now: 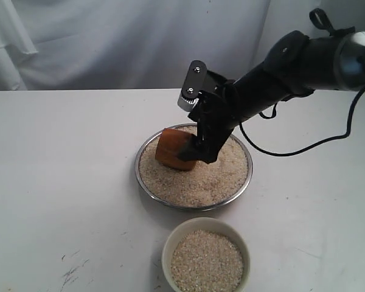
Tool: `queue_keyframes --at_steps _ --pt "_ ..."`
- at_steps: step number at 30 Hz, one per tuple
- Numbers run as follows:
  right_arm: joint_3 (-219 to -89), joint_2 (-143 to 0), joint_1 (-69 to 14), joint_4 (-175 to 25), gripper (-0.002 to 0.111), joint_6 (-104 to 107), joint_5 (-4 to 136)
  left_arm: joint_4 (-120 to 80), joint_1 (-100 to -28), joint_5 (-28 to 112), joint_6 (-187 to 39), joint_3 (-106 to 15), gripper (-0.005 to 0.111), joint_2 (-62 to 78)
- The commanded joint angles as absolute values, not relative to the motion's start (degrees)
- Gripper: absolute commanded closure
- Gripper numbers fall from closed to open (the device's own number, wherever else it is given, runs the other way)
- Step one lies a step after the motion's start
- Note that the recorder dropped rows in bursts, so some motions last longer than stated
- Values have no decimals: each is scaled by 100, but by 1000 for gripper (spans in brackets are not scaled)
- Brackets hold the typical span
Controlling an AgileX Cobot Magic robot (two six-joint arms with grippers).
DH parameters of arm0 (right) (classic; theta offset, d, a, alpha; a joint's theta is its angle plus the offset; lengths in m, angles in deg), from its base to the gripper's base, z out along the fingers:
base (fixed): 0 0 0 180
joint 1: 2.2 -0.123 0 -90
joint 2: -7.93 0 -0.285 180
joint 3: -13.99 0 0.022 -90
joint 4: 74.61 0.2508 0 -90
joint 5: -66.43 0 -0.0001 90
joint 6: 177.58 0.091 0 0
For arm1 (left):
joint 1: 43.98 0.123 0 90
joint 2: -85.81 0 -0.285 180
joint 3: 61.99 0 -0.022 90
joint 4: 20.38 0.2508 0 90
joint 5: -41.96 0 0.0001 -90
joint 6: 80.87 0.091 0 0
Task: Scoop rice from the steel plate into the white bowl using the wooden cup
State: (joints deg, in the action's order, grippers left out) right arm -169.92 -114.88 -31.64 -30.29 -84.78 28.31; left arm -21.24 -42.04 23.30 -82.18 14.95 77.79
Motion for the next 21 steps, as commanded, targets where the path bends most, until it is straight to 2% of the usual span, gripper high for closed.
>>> queue_keyframes --at_steps 1,14,21 --pt "-17108 -11463 -3206 -3198 22 -7856 2926 -2118 -4219 2369 -8222 1523 107 7803" --pt "-18337 -11463 -3543 -5806 25 -5326 1981 -2118 -4219 2369 -8222 1523 107 7803" --pt "-18410 -11463 -3845 -6385 28 -5137 1826 -2118 -4219 2369 -8222 1523 107 7803"
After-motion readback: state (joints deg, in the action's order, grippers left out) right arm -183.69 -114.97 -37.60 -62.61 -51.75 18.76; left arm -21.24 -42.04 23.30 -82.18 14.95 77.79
